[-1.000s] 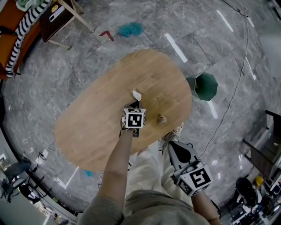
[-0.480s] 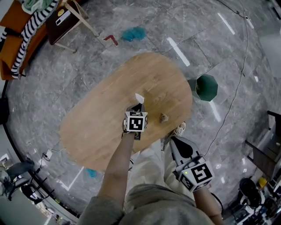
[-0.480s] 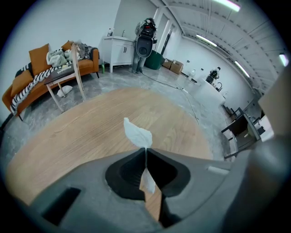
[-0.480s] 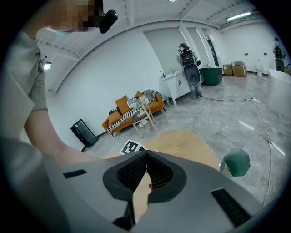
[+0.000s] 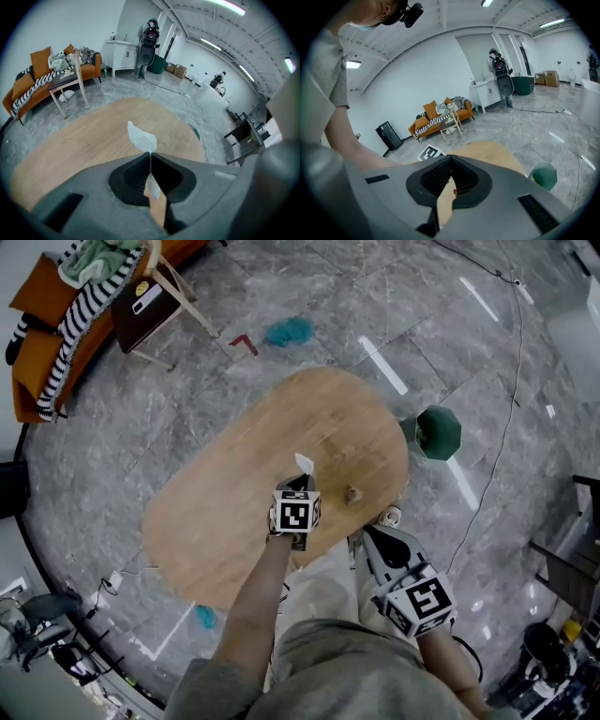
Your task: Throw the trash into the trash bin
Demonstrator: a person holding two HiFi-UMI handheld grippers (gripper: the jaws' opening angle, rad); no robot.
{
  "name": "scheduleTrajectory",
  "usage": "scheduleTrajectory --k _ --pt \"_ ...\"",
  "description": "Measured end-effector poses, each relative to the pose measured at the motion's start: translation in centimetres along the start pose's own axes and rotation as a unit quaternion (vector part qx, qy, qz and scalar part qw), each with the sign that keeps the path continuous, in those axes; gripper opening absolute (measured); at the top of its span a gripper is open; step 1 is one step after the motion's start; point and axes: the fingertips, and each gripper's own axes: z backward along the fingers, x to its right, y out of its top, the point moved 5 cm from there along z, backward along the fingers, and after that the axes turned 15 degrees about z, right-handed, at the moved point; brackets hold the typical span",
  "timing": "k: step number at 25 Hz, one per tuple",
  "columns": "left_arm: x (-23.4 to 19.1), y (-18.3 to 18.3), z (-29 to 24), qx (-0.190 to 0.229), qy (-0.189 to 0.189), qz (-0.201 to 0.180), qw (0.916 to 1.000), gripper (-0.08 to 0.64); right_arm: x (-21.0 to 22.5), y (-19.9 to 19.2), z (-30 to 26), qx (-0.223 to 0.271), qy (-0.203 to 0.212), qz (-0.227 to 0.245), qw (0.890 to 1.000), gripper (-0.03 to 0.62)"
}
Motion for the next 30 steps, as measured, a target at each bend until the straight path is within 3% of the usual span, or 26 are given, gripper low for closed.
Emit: scheduleTrajectory --k 13,30 --pt "0.7 0.4 6.0 0.024 0.002 0.015 0.9996 0.023 -1.1 1.6 1.8 0.013 0.006 0.036 0.999 0.008" --pt "4.2 0.9 11.8 0.047 -0.047 -0.005 0.9978 0.023 -1.1 5.0 3.8 0.038 -0.012 0.073 0.997 0.008"
